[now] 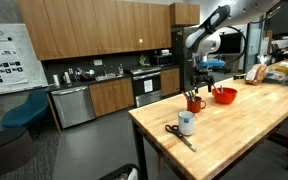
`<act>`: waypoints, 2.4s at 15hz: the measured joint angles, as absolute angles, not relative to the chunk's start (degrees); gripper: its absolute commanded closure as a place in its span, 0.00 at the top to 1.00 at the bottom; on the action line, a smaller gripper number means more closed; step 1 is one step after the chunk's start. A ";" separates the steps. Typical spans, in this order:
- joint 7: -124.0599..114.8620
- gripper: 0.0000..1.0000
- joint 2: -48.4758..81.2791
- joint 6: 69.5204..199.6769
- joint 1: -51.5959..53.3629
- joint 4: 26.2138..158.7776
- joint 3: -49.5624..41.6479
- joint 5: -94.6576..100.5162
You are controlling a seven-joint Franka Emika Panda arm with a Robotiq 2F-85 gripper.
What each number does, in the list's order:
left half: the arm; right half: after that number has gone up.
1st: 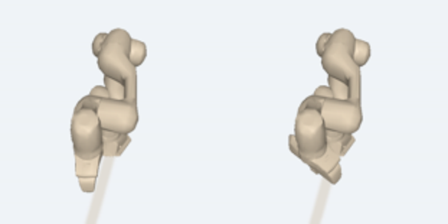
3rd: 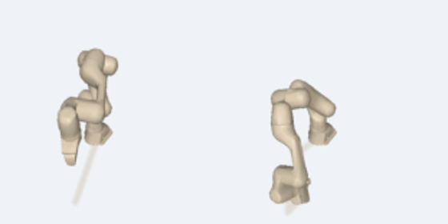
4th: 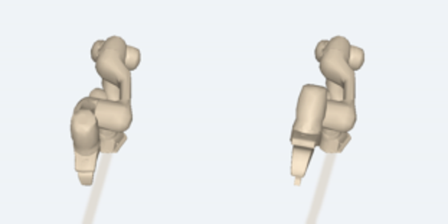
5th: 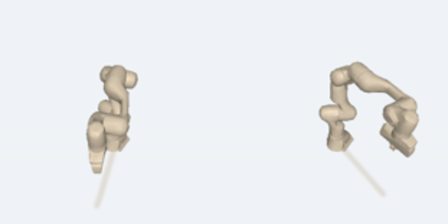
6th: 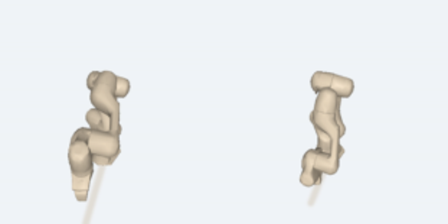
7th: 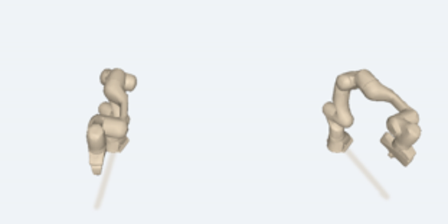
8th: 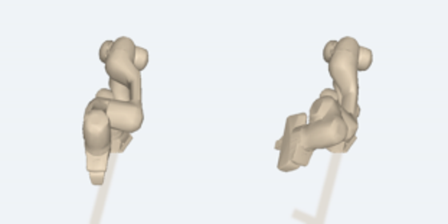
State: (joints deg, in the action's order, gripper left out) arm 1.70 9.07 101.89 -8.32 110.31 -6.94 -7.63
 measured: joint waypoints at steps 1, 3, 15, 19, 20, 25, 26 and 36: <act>2.06 1.00 8.82 101.31 -8.22 110.61 -6.87 -7.63; 2.72 1.00 8.40 100.51 -8.02 111.31 -6.68 -7.64; 3.98 1.00 6.81 103.60 -6.55 115.69 -5.48 -8.35; 3.67 1.00 6.80 106.85 -6.21 116.33 -5.25 -8.35; 3.41 1.00 6.80 107.51 -6.16 116.46 -5.25 -8.35; 1.28 0.75 6.80 108.66 -6.14 116.71 -5.26 -7.71; 0.77 0.69 6.80 108.66 -6.14 116.72 -5.26 -7.38; -0.50 0.00 6.81 108.43 -5.91 117.64 -5.25 -4.44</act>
State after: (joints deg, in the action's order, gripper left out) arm -0.50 6.81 108.43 -5.91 117.64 -5.25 -4.44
